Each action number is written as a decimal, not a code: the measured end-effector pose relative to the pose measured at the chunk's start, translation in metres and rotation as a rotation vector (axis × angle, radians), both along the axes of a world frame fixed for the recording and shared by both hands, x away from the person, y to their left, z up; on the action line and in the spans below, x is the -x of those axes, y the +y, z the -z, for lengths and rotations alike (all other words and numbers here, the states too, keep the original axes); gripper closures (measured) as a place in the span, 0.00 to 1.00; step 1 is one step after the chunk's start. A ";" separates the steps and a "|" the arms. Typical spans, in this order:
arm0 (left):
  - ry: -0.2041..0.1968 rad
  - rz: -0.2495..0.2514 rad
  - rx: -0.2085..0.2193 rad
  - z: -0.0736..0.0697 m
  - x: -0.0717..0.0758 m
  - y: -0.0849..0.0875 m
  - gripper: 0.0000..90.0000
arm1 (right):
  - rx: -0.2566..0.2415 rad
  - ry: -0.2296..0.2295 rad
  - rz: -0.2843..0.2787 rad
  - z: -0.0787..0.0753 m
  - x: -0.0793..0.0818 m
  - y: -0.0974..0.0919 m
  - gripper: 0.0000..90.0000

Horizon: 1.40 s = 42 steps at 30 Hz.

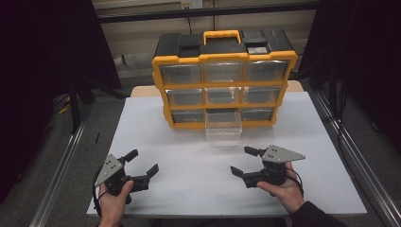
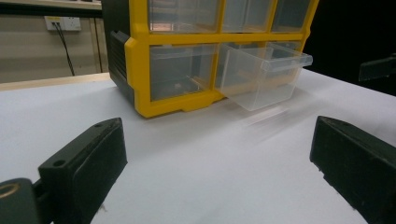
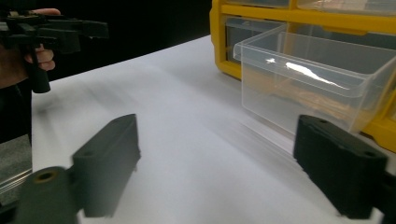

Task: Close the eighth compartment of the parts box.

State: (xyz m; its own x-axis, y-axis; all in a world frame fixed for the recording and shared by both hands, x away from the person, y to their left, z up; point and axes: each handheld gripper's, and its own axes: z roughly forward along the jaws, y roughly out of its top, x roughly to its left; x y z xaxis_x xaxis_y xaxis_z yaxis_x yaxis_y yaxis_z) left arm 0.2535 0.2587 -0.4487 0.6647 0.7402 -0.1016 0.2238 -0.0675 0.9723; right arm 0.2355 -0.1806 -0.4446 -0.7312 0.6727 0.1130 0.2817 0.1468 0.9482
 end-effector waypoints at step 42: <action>-0.005 0.000 -0.007 -0.001 0.001 -0.001 0.04 | 0.006 0.011 -0.050 0.005 -0.025 0.017 0.84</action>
State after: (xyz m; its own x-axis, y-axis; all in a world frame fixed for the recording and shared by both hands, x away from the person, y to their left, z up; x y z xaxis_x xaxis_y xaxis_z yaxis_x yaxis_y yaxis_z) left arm 0.2527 0.2580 -0.4480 0.6651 0.7410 -0.0925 0.2186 -0.0747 0.9729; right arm 0.2602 -0.1639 -0.4493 -0.7626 0.6361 0.1175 0.2847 0.1669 0.9440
